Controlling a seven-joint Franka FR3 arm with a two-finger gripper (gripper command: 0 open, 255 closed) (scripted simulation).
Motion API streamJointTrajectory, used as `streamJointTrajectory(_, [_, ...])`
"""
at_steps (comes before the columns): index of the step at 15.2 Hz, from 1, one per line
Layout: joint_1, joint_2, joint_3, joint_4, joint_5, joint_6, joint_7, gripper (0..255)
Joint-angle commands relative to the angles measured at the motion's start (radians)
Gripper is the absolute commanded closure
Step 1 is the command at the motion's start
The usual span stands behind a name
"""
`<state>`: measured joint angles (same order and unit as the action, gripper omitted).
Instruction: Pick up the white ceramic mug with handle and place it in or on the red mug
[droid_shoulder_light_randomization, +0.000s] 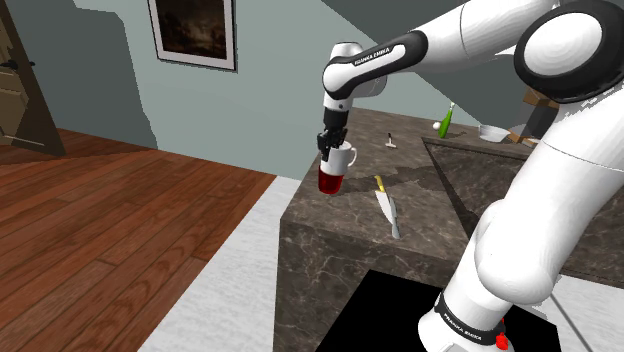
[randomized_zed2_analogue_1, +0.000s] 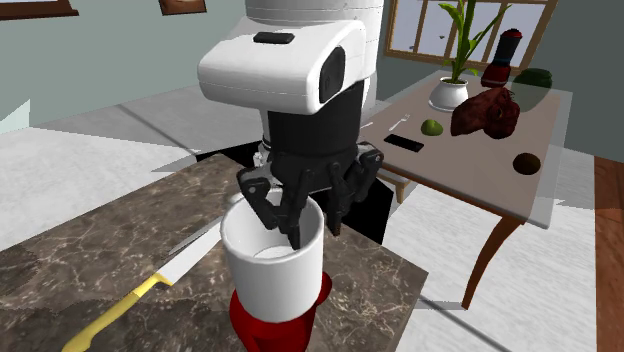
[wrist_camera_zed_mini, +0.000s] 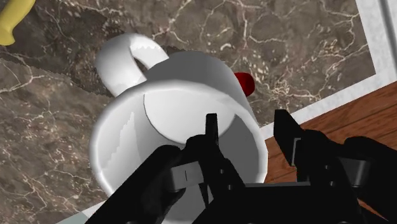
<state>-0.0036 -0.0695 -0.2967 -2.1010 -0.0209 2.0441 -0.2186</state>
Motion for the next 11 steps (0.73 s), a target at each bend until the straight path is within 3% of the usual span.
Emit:
streamJointTrajectory(1, [0.0,0.001,0.0,-0.001,0.0,0.0,0.0,0])
streamJointTrajectory(5, [0.0,0.001,0.0,0.0,0.0,0.0,0.0,0])
streamJointTrajectory(9, [0.002,-0.03,0.004,0.095,-0.008,-0.126,0.007,0])
streamJointTrajectory(11, [0.002,-0.031,0.004,0.095,-0.008,-0.126,0.007,0])
